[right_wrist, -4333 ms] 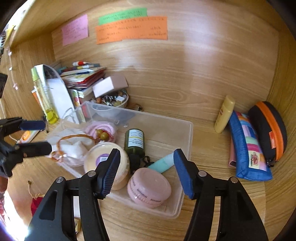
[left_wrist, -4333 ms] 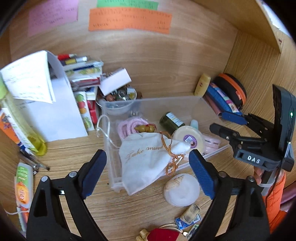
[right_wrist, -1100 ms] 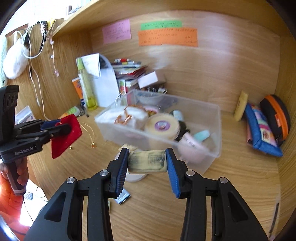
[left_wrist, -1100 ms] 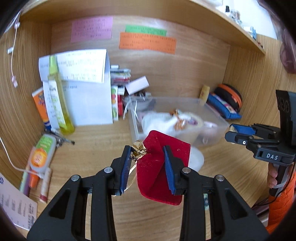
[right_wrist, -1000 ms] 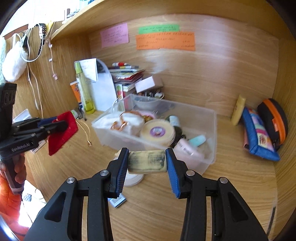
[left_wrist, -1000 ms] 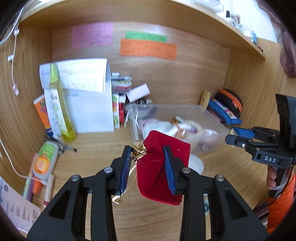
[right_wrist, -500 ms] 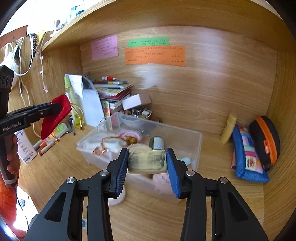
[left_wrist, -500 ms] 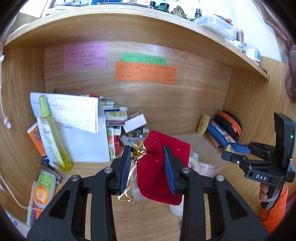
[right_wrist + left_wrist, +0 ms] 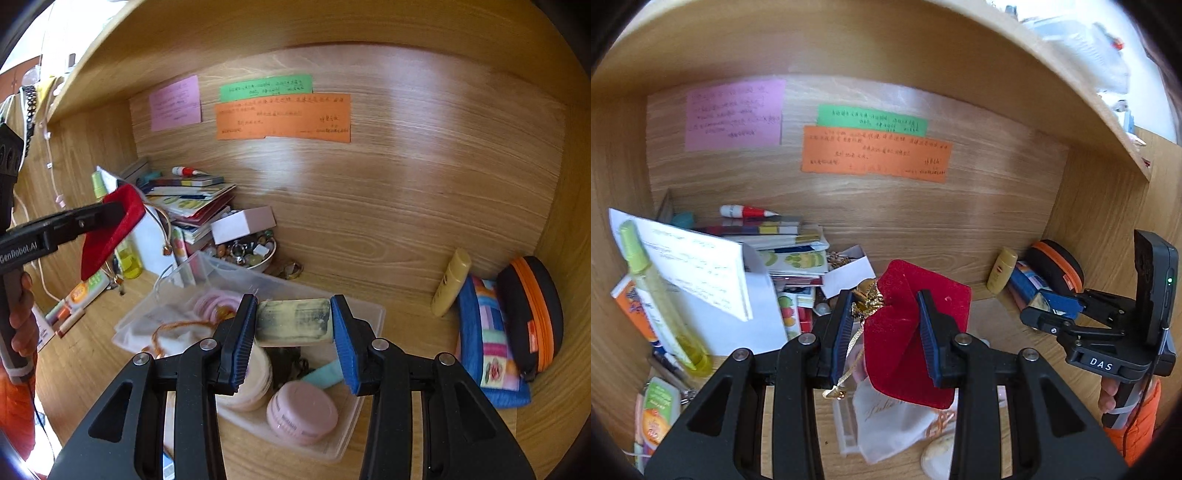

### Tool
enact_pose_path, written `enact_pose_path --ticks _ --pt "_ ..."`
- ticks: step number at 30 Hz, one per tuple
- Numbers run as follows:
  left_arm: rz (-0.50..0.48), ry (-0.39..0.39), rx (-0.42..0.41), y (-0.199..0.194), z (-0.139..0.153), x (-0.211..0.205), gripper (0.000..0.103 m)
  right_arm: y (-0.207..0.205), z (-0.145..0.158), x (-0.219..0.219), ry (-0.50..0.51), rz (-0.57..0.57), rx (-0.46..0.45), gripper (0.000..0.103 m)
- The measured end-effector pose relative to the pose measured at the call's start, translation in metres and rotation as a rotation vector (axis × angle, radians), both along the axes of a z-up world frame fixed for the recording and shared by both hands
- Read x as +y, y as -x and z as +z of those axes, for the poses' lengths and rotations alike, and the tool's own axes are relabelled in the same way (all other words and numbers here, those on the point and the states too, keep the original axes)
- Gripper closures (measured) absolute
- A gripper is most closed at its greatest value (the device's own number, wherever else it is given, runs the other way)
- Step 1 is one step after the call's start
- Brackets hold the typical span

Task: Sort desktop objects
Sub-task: 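Carry the red pouch and soap bar over the clear box with both tools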

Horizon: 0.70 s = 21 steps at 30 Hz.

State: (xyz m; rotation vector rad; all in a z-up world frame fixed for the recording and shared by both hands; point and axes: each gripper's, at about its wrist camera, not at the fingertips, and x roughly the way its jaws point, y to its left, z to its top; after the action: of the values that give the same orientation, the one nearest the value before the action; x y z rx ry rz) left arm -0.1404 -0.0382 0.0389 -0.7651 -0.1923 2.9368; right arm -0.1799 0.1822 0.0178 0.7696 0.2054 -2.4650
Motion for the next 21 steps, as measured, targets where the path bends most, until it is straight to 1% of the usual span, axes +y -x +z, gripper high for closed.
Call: enact_pose_path --ticks 3,6,11,16,21 --pt "-0.011 -0.027 -0.03 0.015 -0.009 0.001 0.069 0.013 -0.005 -0.003 -0.002 -0.006 -0.02 0.066" --pt "-0.03 -0.058 -0.06 0.028 -0.019 0.001 0.069 0.024 -0.017 -0.004 0.007 -0.007 -0.059 0.066" --pt "-0.036 -0.07 -0.121 0.047 -0.041 0.001 0.069 0.04 -0.043 -0.005 -0.005 -0.012 -0.134 0.066" --pt "-0.036 -0.064 -0.165 0.06 -0.062 0.004 0.069 0.05 -0.061 -0.006 -0.029 -0.02 -0.182 0.066" --pt "-0.041 -0.024 -0.2 0.066 -0.077 0.011 0.069 0.056 -0.077 -0.011 -0.078 -0.041 -0.212 0.066"
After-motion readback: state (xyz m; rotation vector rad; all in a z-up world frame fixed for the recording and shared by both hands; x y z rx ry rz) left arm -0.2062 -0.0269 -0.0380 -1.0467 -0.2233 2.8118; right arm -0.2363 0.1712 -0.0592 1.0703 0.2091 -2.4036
